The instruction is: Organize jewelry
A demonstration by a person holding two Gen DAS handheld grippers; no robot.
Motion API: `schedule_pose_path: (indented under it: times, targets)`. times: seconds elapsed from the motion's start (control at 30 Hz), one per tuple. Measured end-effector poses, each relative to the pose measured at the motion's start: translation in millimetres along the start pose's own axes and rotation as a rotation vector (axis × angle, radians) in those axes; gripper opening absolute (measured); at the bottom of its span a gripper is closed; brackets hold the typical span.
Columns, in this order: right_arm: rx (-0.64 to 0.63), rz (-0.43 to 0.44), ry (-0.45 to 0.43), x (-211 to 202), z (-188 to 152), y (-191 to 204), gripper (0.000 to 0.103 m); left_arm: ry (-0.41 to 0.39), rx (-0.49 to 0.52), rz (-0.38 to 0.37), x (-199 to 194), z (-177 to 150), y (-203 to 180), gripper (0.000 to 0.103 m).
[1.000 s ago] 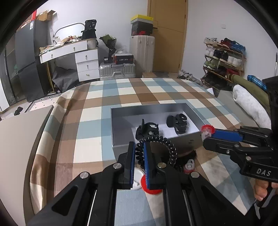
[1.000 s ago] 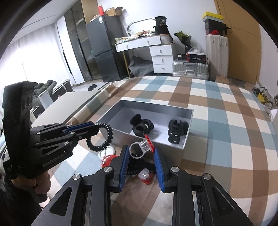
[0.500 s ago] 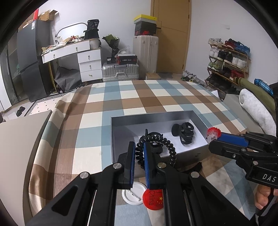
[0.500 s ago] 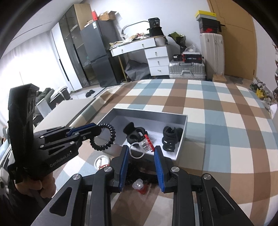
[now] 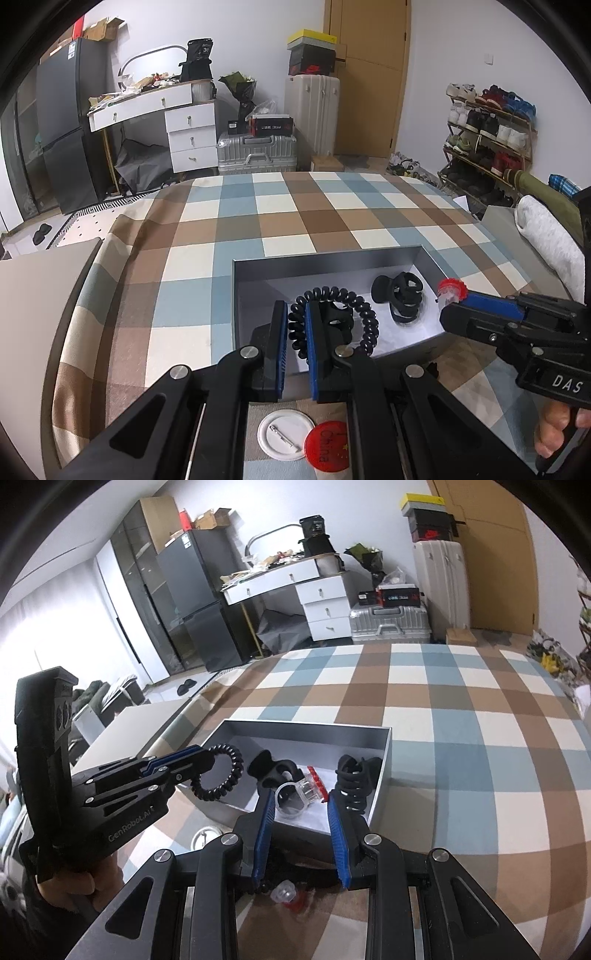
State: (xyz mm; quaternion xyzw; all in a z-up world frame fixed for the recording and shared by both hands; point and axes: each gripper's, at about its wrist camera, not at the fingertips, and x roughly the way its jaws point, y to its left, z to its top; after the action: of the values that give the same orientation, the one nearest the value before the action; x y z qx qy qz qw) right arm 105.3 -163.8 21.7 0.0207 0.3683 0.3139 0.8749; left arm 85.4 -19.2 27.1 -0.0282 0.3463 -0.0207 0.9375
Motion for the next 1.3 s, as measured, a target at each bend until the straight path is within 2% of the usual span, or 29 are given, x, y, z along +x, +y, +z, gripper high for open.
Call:
schedule_pose_path:
  times: [0.27, 0.33, 0.4, 0.43, 0.47, 0.5, 0.57, 0.6, 0.63, 0.73, 0.8, 1.03, 1.3]
  targets:
    - [0.023, -0.008, 0.009, 4.3, 0.7, -2.9, 0.031, 0.004, -0.004, -0.011, 6.4, 0.4, -2.5, 0.006]
    - [0.022, -0.005, 0.014, 4.1, 0.5, -3.1, 0.031, 0.009, -0.01, -0.012, 5.8, 0.3, -2.8, 0.011]
    - [0.014, -0.005, 0.008, 1.6, -0.5, -2.0, 0.032, 0.019, -0.008, -0.013, 4.3, 0.2, -3.5, 0.036]
    - [0.006, -0.007, 0.007, 1.0, -0.9, -1.5, 0.034, 0.004, -0.01, -0.01, 0.5, -0.1, -3.4, 0.043]
    - [0.0, -0.012, 0.002, -0.5, -1.3, -0.7, 0.035, -0.005, -0.012, -0.008, -1.4, -0.2, -3.2, 0.054]
    - [-0.003, -0.017, -0.001, -2.5, -1.8, 0.1, 0.04, -0.017, -0.015, -0.01, -4.6, -0.3, -2.5, 0.062]
    - [-0.009, -0.018, -0.004, -4.7, -2.2, -0.2, 0.053, -0.024, -0.018, -0.013, -10.0, -1.1, -1.7, 0.072]
    - [-0.012, -0.023, -0.011, -7.3, -2.9, -0.7, 0.063, -0.021, -0.019, 0.0, -11.9, -2.2, -1.4, 0.077]
    - [-0.015, -0.031, -0.02, -10.2, -3.6, -1.4, 0.073, -0.022, -0.018, 0.007, -12.5, -3.0, -0.9, 0.079]
    - [-0.022, -0.049, -0.038, -18.7, -5.4, -6.3, 0.094, -0.026, -0.021, 0.02, -17.5, -9.1, 1.1, 0.088]
    - [0.0, -0.047, -0.041, -22.6, -6.4, -12.1, 0.102, -0.019, -0.029, 0.007, -18.6, -12.5, 2.8, 0.1]
    - [0.044, -0.081, 0.005, -17.8, -13.4, -26.2, 0.103, -0.01, -0.017, 0.023, -17.9, -21.5, 5.0, 0.102]
    - [-0.02, -0.095, 0.1, -5.6, -21.8, -17.4, 0.103, -0.006, -0.013, 0.03, -20.0, -27.0, 9.5, 0.102]
